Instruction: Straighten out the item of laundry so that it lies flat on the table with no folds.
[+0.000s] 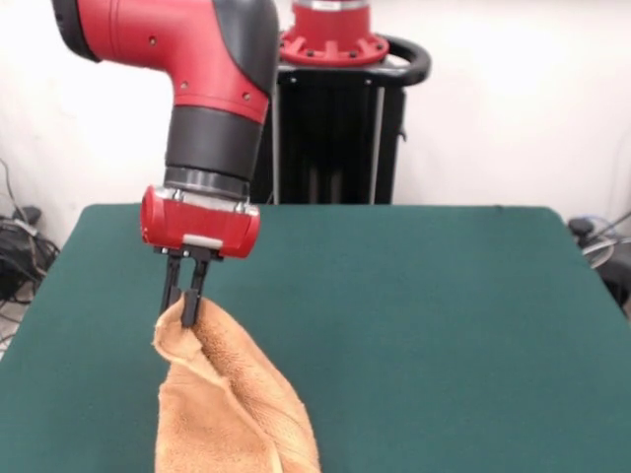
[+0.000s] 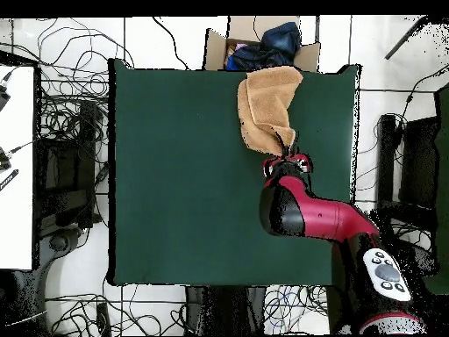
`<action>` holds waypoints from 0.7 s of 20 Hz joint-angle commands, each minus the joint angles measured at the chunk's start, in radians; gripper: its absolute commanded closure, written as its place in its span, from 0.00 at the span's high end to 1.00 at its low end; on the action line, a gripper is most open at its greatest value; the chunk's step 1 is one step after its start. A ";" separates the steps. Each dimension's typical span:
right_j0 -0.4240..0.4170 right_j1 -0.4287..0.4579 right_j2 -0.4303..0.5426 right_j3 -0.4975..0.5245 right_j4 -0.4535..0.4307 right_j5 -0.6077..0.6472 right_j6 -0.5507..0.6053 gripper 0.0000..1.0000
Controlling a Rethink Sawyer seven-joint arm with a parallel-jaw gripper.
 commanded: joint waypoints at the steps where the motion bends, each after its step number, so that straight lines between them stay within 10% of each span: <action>1: -0.043 0.080 0.146 0.050 -0.091 0.224 0.030 0.00; 14: -0.038 0.082 0.175 0.016 -0.128 0.543 -0.072 0.00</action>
